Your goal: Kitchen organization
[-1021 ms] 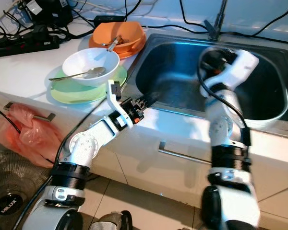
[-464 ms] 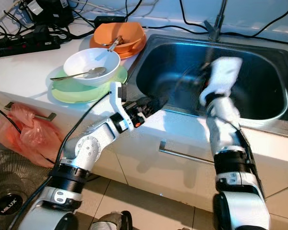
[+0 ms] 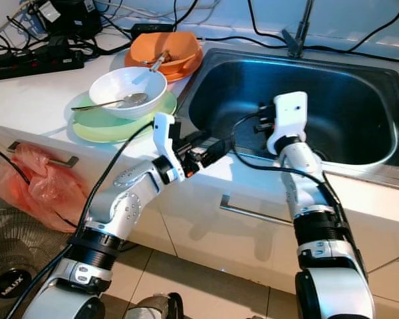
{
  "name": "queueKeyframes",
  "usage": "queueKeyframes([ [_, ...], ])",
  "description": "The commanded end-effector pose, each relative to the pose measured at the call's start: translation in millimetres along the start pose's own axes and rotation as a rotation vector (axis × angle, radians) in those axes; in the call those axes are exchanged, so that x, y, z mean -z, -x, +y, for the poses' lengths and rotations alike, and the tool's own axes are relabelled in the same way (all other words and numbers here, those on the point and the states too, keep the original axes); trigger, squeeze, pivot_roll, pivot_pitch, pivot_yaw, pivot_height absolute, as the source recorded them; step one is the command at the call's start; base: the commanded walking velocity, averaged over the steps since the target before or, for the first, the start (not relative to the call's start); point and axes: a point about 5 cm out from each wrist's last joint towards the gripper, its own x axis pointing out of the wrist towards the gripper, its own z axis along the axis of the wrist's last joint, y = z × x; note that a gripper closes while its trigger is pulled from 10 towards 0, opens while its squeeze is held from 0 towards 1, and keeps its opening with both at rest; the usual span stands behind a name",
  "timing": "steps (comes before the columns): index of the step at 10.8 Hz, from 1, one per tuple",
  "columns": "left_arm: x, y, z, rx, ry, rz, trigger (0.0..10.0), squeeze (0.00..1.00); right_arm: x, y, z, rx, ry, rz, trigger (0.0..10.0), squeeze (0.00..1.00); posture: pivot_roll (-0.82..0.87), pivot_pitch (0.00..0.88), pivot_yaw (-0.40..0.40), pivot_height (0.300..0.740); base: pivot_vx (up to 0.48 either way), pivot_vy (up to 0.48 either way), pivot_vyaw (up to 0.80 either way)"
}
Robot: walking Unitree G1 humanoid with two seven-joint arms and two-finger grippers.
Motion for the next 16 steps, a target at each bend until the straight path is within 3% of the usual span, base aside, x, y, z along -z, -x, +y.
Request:
queueKeyframes([
  [1,-1.8,-0.1,-0.9,-0.002,-0.061,-0.007,10.0,1.00,3.6,0.9,0.8,-0.009,0.002,0.007,10.0,1.00,0.04,0.065,0.087,0.740,0.000,0.000,0.00],
  [3,-4.8,-0.6,0.4,-0.022,-0.095,-0.027,10.0,1.00,0.0,-0.4,-0.2,-0.006,-0.001,-0.003,10.0,1.00,0.04,0.066,0.083,0.740,0.000,0.000,0.00],
  [6,-18.1,2.5,3.6,-0.110,-0.389,-0.084,10.0,1.00,-14.9,-3.6,-2.3,0.021,-0.046,-0.070,10.0,1.00,0.04,0.064,0.085,0.740,0.000,0.000,0.00],
  [7,-30.6,8.1,8.5,-0.175,-0.491,-0.142,10.0,1.00,-26.0,-4.9,-1.6,0.018,-0.135,-0.119,10.0,1.00,0.05,0.064,0.085,0.740,0.000,0.000,0.00],
  [8,-42.0,14.1,12.5,-0.232,-0.559,-0.199,10.0,1.00,-33.3,-5.2,-1.1,0.018,-0.193,-0.146,10.0,1.00,0.05,0.063,0.085,0.740,0.000,0.000,0.00],
  [9,-44.9,16.0,13.5,-0.247,-0.577,-0.214,10.0,1.00,-34.7,-5.2,-1.0,0.019,-0.208,-0.150,10.0,1.00,0.05,0.063,0.085,0.740,0.000,0.000,0.00],
  [10,-55.1,26.1,20.6,-0.340,-0.658,-0.259,10.0,1.00,-38.2,-4.2,3.9,-0.021,-0.299,-0.143,10.0,1.00,0.05,0.062,0.082,0.740,0.000,0.000,0.00],
  [11,-62.3,40.2,29.1,-0.444,-0.737,-0.294,10.0,1.00,-44.5,3.9,22.2,-0.215,-0.412,-0.140,10.0,1.00,0.06,0.064,0.079,0.740,0.000,0.000,0.00],
  [13,-66.6,55.2,35.9,-0.579,-0.822,-0.325,10.0,1.00,-39.6,25.5,39.0,-0.425,-0.376,-0.091,10.0,1.00,0.06,0.067,0.076,0.740,0.000,0.000,0.00],
  [14,-70.4,64.9,42.6,-0.623,-0.837,-0.321,10.0,1.00,-37.6,33.9,39.1,-0.476,-0.364,-0.069,10.0,0.90,0.06,0.068,0.075,0.740,0.000,0.000,0.00],
  [15,-74.0,73.3,46.1,-0.639,-0.844,-0.311,10.0,1.00,-39.7,43.0,36.2,-0.526,-0.346,-0.050,10.0,0.00,0.06,0.068,0.075,0.740,0.000,0.000,0.00],
  [16,-78.8,79.3,42.6,-0.643,-0.858,-0.331,10.0,1.00,-45.8,48.9,34.3,-0.557,-0.350,-0.051,10.0,0.00,0.07,0.069,0.075,0.740,0.000,0.000,0.00],
])
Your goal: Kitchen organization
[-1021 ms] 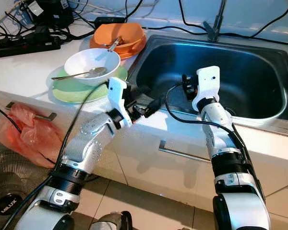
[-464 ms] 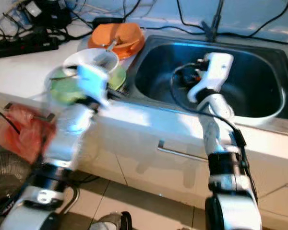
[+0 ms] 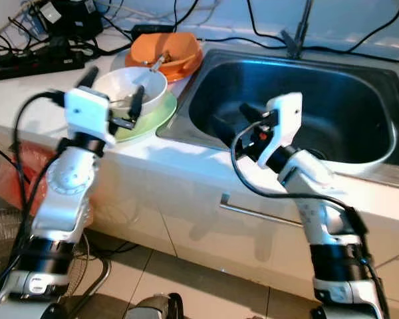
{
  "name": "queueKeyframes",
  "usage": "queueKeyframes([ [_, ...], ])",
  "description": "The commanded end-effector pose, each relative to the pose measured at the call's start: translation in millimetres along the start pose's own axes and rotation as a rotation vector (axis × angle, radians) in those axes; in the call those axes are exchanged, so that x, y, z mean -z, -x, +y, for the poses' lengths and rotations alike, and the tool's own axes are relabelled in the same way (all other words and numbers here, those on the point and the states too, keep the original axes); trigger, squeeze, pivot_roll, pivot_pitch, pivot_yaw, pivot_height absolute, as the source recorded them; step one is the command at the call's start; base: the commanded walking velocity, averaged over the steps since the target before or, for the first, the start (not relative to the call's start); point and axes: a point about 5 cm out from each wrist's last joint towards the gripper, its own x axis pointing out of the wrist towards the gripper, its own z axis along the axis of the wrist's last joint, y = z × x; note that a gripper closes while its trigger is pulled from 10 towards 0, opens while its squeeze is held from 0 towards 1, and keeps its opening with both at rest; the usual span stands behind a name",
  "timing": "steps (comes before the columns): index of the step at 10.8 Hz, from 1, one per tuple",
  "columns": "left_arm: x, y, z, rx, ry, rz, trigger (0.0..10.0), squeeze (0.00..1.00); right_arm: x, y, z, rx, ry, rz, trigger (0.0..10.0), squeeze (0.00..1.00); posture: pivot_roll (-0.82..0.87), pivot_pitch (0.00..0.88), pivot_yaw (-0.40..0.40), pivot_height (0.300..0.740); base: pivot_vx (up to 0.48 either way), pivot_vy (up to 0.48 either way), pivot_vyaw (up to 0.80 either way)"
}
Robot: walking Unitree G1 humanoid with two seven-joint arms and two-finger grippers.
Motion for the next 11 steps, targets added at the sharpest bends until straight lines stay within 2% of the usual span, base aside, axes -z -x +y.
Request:
queueKeyframes([
  [1,-0.7,3.4,7.2,-0.025,-0.025,0.006,10.0,1.00,-2.9,2.1,3.8,-0.031,0.005,0.003,10.0,0.00,0.07,0.068,0.074,0.740,0.000,0.000,0.00],
  [3,10.8,8.1,29.6,-0.131,-0.125,0.085,10.0,1.00,0.7,2.9,8.4,-0.052,0.030,0.029,10.0,0.00,0.07,0.067,0.073,0.740,0.000,0.000,0.00],
  [5,19.9,13.8,45.9,-0.189,-0.143,0.138,10.0,1.00,1.3,3.3,8.2,-0.033,0.030,0.034,10.0,0.00,0.07,0.068,0.073,0.740,0.000,0.000,0.00],
  [6,28.4,18.4,51.5,-0.206,-0.137,0.179,10.0,0.62,0.7,2.6,5.4,-0.001,0.041,0.019,10.0,0.00,0.07,0.071,0.073,0.740,0.000,0.000,0.00],
  [7,42.2,23.4,50.9,-0.195,-0.093,0.233,10.0,0.00,-1.7,1.5,5.2,0.010,0.048,-0.004,10.0,0.00,0.07,0.073,0.072,0.740,0.000,0.000,0.00],
  [11,55.6,21.2,43.1,-0.121,-0.037,0.249,10.0,0.00,-0.2,2.3,9.2,-0.020,0.052,0.027,10.0,0.00,0.05,0.072,0.074,0.740,0.000,0.000,0.00],
])
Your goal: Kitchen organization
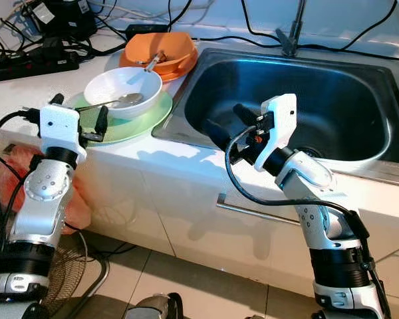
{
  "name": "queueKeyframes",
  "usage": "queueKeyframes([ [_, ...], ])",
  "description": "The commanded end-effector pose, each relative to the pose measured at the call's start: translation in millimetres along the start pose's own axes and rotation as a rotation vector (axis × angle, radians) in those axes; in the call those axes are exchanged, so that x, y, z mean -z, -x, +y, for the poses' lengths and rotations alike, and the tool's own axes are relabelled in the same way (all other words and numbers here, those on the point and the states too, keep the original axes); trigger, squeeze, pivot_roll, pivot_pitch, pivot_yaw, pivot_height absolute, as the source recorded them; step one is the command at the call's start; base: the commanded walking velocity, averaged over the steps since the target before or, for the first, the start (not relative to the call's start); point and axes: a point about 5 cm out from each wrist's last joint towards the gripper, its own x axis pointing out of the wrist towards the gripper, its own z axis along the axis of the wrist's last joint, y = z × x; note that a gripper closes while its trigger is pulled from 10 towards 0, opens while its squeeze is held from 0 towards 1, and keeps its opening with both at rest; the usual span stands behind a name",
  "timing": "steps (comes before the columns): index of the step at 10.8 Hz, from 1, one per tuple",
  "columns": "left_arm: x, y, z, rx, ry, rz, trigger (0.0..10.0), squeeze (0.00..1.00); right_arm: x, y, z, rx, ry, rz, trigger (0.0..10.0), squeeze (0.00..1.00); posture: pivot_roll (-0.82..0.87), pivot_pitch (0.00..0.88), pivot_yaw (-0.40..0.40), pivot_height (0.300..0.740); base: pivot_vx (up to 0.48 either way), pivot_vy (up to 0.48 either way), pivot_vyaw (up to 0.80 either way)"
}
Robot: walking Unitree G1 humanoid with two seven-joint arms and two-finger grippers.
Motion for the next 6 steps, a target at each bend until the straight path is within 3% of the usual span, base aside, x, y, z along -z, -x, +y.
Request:
queueKeyframes([
  [1,-0.8,-2.1,0.5,0.012,0.011,-0.013,10.0,0.00,-2.9,2.1,2.4,-0.007,0.023,0.002,10.0,0.00,0.05,0.071,0.073,0.740,0.000,0.000,0.00],
  [3,-0.5,-5.1,0.5,0.036,0.010,-0.035,10.0,0.00,-3.1,1.8,2.5,-0.006,0.019,0.001,10.0,0.00,0.05,0.070,0.075,0.740,0.000,0.000,0.00],
  [5,-0.4,-7.3,1.8,0.040,-0.011,-0.046,8.6,0.00,-3.9,1.7,2.1,-0.004,0.018,-0.002,10.0,0.00,0.04,0.069,0.077,0.740,0.000,0.000,0.00],
  [6,-1.5,-9.0,0.1,0.058,-0.029,-0.061,10.0,0.00,-3.9,1.0,2.5,-0.005,0.018,-0.003,10.0,0.00,0.05,0.068,0.077,0.740,0.000,0.000,0.00],
])
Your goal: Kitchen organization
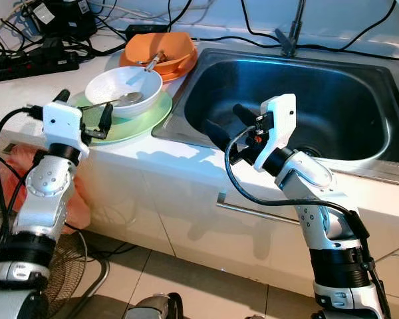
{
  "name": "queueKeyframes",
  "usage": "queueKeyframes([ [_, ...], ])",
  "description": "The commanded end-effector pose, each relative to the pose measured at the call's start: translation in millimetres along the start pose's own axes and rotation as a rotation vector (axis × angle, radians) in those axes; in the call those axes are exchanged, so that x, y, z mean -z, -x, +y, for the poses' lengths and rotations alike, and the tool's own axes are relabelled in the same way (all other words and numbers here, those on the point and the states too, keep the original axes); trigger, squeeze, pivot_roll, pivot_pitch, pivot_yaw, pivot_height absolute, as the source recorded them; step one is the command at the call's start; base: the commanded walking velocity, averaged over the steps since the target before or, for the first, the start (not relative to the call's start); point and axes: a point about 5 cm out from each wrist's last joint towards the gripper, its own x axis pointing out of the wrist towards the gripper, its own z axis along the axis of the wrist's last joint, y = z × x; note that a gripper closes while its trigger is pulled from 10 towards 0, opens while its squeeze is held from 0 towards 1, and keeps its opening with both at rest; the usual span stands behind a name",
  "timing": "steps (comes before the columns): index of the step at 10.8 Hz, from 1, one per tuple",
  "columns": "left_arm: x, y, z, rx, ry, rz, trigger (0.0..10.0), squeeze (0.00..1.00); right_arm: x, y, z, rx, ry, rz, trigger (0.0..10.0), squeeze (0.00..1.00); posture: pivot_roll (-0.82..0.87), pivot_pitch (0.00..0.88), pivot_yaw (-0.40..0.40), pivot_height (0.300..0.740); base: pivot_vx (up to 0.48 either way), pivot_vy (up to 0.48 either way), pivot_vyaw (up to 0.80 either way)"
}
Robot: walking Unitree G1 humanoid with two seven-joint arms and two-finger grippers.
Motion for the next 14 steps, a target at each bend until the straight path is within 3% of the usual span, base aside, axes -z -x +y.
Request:
queueKeyframes([
  [1,-2.1,-2.5,0.1,0.026,-0.019,-0.013,6.0,0.00,-4.0,0.8,2.0,-0.002,0.021,-0.008,10.0,0.00,0.05,0.068,0.077,0.740,0.000,0.000,0.00],
  [2,-2.1,-2.8,-0.1,0.034,-0.012,-0.018,0.0,0.00,-4.1,0.5,1.6,0.000,0.021,-0.009,10.0,0.00,0.05,0.065,0.078,0.740,0.000,0.000,0.00],
  [4,-1.1,-3.4,-0.5,0.039,-0.009,-0.021,0.0,0.00,-4.2,0.1,1.0,0.002,0.023,-0.010,10.0,0.00,0.05,0.063,0.077,0.740,0.000,0.000,0.00],
  [5,-0.3,-3.5,-1.4,0.051,-0.025,-0.024,10.0,0.00,-4.4,0.2,1.0,0.004,0.022,-0.011,10.0,0.00,0.04,0.063,0.078,0.740,0.000,0.000,0.00],
  [7,-0.3,-3.4,-0.9,0.077,-0.101,-0.044,9.8,0.00,-4.7,0.1,1.1,0.005,0.023,-0.012,10.0,0.00,0.04,0.064,0.075,0.740,0.000,0.000,0.00],
  [8,1.3,-4.1,2.6,0.070,-0.108,-0.043,0.0,0.00,-5.1,-0.2,0.9,0.006,0.023,-0.013,10.0,0.00,0.04,0.066,0.073,0.740,0.000,0.000,0.00],
  [14,4.5,-4.3,4.6,0.067,-0.109,-0.053,0.0,0.00,-5.6,0.1,0.1,0.011,0.019,-0.012,10.0,0.00,0.04,0.070,0.068,0.740,0.000,0.000,0.00],
])
